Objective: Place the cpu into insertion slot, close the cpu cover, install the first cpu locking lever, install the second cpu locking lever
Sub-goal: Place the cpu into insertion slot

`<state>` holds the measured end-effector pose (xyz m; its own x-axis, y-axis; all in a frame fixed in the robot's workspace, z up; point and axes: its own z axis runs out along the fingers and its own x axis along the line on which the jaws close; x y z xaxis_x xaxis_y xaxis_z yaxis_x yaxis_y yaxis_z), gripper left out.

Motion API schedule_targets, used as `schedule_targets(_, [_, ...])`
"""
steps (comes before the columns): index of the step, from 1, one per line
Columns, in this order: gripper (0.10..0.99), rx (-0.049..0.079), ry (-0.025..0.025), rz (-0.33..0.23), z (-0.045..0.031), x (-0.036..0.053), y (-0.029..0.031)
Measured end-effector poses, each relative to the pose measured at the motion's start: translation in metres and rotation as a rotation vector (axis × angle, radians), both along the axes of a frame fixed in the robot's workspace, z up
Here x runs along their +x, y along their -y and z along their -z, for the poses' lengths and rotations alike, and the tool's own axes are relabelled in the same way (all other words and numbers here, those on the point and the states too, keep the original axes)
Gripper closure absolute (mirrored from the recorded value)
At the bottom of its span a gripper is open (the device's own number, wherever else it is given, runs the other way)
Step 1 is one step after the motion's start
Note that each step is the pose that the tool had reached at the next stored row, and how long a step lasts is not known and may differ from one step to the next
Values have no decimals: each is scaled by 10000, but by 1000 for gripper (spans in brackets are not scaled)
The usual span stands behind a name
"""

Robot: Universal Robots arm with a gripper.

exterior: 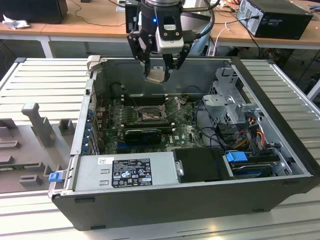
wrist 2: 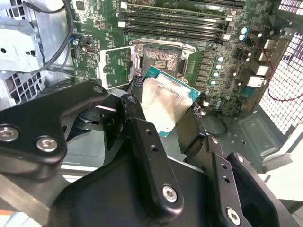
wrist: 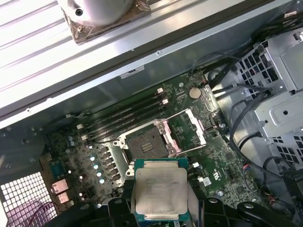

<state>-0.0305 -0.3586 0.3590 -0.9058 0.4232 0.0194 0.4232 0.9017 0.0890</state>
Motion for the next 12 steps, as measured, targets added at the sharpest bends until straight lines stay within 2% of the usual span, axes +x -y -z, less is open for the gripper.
schedule_targets(12, [557,0,0,1157,4,0,0])
